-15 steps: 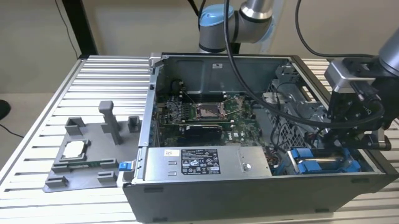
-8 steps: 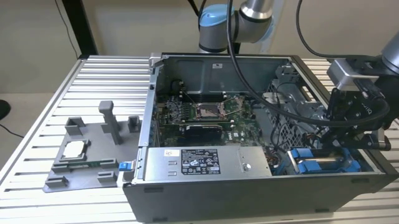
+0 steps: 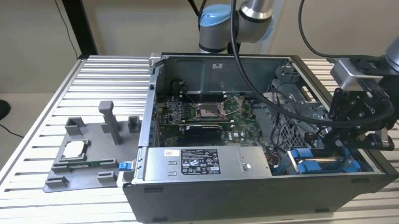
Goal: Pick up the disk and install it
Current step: 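Insert the first disk wire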
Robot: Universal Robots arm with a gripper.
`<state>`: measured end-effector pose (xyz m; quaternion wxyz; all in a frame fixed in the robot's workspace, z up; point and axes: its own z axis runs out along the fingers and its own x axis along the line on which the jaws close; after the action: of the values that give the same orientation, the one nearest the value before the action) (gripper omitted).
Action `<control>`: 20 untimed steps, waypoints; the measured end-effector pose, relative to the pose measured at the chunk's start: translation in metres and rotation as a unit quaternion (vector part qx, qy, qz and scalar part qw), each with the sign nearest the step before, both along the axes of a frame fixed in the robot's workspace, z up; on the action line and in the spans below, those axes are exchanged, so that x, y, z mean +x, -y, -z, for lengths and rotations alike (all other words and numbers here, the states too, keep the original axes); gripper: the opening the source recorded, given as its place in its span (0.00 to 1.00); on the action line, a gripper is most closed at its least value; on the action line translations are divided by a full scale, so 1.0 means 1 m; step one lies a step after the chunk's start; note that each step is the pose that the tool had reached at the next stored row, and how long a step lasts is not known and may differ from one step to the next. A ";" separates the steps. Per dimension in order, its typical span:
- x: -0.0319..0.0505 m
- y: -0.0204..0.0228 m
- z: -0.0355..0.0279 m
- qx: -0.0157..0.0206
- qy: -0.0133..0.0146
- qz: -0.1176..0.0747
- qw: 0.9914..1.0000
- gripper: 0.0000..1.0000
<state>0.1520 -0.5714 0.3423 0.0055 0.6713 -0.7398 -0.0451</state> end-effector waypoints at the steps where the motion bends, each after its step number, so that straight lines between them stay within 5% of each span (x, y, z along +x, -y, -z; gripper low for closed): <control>1: 0.0004 0.0000 0.0002 0.000 0.000 0.000 1.000 0.00; 20: 0.0024 0.0001 0.0027 0.000 -0.001 -0.001 1.000 0.00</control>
<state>0.1544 -0.5715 0.3395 0.0061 0.6720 -0.7391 -0.0456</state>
